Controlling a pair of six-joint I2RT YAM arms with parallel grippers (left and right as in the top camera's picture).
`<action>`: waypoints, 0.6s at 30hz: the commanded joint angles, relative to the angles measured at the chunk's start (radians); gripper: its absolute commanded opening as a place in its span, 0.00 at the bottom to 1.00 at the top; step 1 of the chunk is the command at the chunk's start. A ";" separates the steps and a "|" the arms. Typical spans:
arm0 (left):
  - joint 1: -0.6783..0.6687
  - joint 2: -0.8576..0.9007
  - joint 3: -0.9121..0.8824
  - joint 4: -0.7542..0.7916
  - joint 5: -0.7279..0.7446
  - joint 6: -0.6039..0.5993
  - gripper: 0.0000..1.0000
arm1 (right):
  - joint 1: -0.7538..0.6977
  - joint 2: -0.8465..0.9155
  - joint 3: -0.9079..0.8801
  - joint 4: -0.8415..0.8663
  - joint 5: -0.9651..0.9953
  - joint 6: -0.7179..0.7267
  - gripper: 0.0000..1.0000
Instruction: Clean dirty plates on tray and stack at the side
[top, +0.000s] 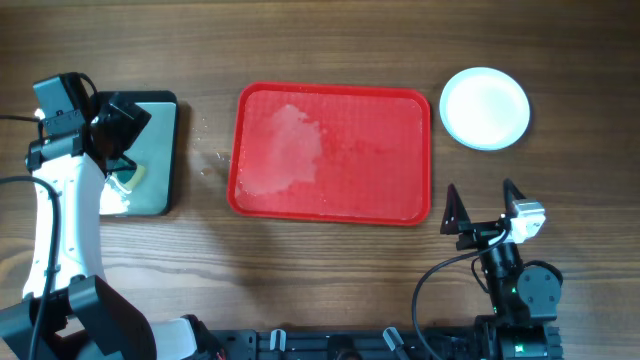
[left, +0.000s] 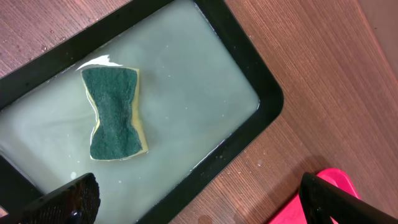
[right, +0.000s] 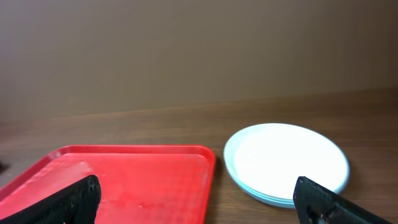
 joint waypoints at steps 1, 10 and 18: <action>0.002 0.000 0.011 0.000 0.004 -0.006 1.00 | 0.003 -0.015 -0.001 0.002 0.055 -0.064 1.00; 0.002 0.000 0.011 0.000 0.004 -0.006 1.00 | 0.003 -0.014 -0.001 0.003 0.049 -0.063 1.00; 0.002 0.000 0.011 0.000 0.004 -0.006 1.00 | 0.003 -0.014 -0.001 0.003 0.049 -0.063 1.00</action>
